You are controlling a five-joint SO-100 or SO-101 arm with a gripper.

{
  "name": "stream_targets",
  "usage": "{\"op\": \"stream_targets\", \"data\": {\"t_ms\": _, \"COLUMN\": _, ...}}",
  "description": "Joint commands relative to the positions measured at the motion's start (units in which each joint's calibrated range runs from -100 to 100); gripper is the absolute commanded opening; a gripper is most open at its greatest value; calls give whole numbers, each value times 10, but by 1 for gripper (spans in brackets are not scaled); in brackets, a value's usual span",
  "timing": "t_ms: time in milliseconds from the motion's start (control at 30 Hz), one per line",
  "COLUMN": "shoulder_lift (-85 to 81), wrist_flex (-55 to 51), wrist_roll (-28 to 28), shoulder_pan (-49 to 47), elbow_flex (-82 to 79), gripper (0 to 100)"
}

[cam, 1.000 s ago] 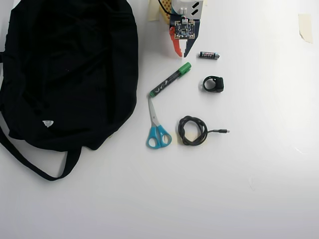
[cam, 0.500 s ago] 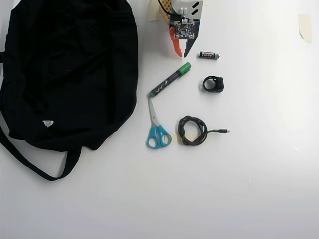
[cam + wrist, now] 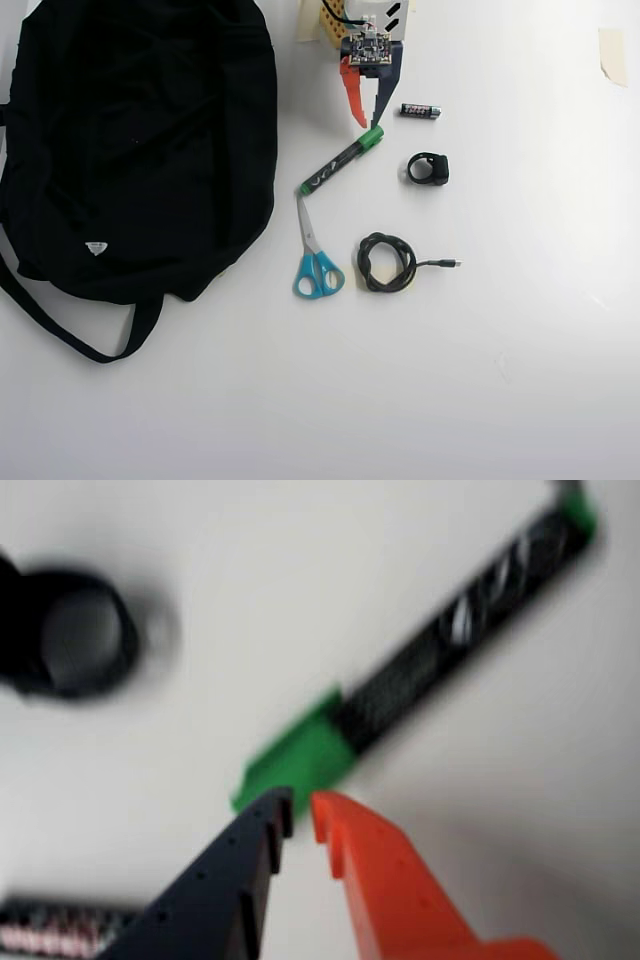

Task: Put the green marker into the black bag

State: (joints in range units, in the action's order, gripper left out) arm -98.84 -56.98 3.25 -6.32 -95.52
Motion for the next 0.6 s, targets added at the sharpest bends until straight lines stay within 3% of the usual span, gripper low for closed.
{"op": "stream_targets", "data": {"t_ms": 0, "shoulder_lift": -1, "wrist_flex": 46, "wrist_roll": 0, "shoulder_pan": -3, "elbow_flex": 59, "gripper": 3}}
{"op": "stream_targets", "data": {"t_ms": 567, "shoulder_lift": 314, "wrist_flex": 143, "wrist_roll": -6, "shoulder_pan": 3, "elbow_flex": 511, "gripper": 3}}
